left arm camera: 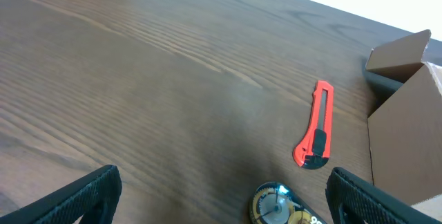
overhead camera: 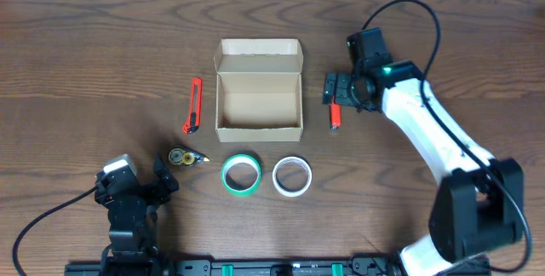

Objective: Pack container
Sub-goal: 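Reach the right gripper to the red stapler and grasp it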

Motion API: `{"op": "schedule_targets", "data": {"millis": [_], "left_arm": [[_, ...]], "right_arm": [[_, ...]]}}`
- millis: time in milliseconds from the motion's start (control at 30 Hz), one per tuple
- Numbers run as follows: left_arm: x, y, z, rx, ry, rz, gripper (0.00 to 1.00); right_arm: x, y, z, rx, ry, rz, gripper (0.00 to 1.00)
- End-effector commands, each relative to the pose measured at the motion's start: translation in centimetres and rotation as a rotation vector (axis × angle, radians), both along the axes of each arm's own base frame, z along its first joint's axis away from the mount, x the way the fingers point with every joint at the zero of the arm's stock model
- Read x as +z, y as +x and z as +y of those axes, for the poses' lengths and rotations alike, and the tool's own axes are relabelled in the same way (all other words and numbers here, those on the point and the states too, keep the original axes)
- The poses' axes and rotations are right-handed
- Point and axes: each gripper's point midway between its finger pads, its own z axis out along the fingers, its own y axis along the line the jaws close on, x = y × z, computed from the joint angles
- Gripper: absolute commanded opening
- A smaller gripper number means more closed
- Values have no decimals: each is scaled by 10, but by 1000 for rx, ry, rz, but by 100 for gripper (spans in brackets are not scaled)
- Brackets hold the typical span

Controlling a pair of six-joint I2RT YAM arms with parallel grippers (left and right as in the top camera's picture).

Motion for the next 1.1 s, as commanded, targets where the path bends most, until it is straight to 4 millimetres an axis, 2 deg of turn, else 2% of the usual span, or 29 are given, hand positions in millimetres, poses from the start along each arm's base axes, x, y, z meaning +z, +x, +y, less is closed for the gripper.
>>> {"op": "schedule_targets", "data": {"millis": [0,100,300,400,533,733,967,1067], "left_arm": [[-9,-1,4,18,14,16,96],[-9,-1,4,18,14,16,96],[-9,-1,4,18,14,16,95],[-9,-1,4,18,14,16,95],[-9,-1,4,18,14,16,95],[-9,-1,4,18,14,16,96],[-9,-1,4,18,14,16,95],[-9,-1,4,18,14,16,96]], "right_arm": [[-9,9,7,-17,14,1,99],[-25,11,9,-15,10,27,99],[-56,1,8,-6,-12,120,99],[-68,-2,12,53,-12,151,99],[-78,-6,20,148,8,175,91],[-86,-8,20,181,-2,193,88],[-99,-13,20,182,-2,232,76],[-105,-16,21,184,8,251,54]]}}
